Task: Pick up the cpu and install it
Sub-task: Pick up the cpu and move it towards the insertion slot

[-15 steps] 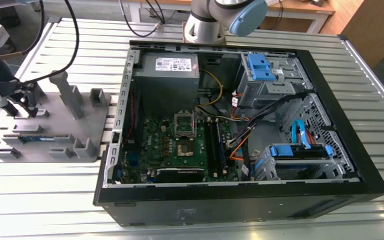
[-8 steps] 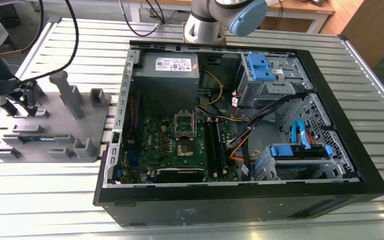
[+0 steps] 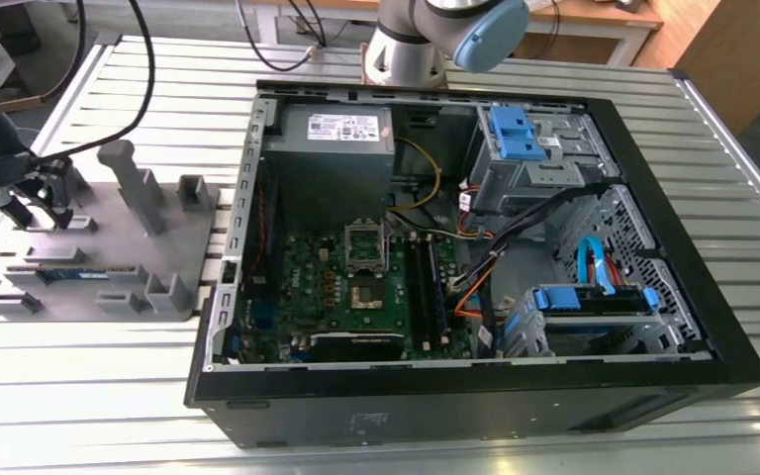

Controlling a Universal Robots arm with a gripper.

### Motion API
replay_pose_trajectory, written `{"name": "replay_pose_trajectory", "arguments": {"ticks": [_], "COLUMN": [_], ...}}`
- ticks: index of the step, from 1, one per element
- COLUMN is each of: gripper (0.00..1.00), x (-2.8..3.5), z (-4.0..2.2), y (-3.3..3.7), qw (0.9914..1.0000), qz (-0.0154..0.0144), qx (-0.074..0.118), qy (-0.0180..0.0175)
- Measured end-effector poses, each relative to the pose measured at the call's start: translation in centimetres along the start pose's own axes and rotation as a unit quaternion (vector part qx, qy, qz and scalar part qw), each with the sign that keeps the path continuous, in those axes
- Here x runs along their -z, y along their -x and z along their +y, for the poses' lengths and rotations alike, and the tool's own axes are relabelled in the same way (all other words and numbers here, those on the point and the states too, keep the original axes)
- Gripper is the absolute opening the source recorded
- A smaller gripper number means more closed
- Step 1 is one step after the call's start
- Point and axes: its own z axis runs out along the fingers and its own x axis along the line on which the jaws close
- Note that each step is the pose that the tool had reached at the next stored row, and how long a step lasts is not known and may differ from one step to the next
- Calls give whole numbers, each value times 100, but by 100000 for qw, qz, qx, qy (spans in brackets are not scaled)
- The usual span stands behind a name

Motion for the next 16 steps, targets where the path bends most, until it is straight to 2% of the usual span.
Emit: {"name": "replay_pose_trajectory", "arguments": {"ticks": [16], "gripper": [47], "x": [76], "z": [3], "y": [1], "qw": [100000], "qz": [3], "qx": [-1], "qy": [-1]}}
